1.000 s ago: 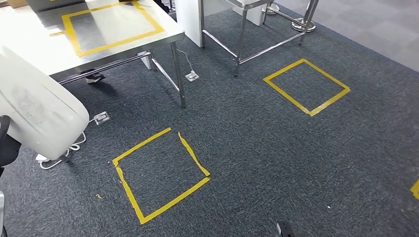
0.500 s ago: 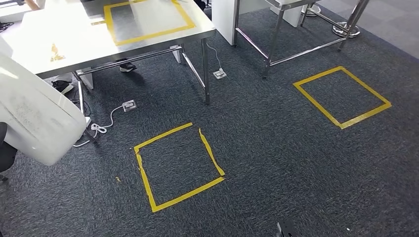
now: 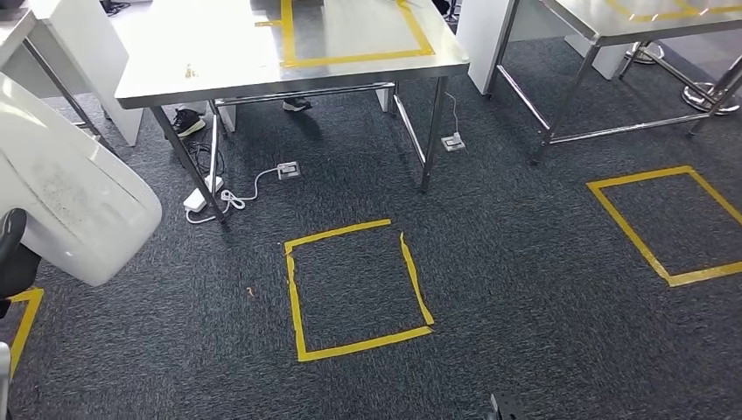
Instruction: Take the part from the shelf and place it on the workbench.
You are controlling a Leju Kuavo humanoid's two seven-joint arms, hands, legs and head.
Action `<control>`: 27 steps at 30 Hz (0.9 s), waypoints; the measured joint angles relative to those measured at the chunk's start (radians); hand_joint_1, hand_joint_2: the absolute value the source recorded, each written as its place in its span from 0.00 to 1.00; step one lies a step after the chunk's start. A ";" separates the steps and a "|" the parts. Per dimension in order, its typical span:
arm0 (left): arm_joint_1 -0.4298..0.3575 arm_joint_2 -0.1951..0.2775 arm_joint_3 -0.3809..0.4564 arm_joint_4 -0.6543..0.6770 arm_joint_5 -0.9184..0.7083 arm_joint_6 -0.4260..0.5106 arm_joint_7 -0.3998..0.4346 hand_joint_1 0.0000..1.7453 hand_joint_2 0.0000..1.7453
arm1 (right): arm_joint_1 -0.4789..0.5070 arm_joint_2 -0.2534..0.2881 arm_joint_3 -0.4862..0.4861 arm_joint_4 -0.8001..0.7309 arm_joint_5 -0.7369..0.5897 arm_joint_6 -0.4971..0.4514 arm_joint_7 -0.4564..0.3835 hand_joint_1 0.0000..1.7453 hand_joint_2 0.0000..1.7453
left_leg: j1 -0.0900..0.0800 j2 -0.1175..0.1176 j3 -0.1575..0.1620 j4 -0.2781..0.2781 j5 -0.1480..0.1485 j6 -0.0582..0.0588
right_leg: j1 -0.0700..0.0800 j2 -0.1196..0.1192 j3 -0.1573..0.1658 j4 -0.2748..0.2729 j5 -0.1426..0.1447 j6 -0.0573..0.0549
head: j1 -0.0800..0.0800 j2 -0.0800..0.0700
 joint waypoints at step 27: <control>0.006 0.002 -0.003 0.006 0.012 0.002 -0.016 1.00 1.00 | 0.003 0.003 -0.037 0.000 -0.017 -0.003 0.005 0.00 0.00 | -0.008 0.050 0.067 -0.027 -0.044 0.018 | 0.002 -0.014 -0.114 0.185 -0.083 0.008 | -0.002 0.000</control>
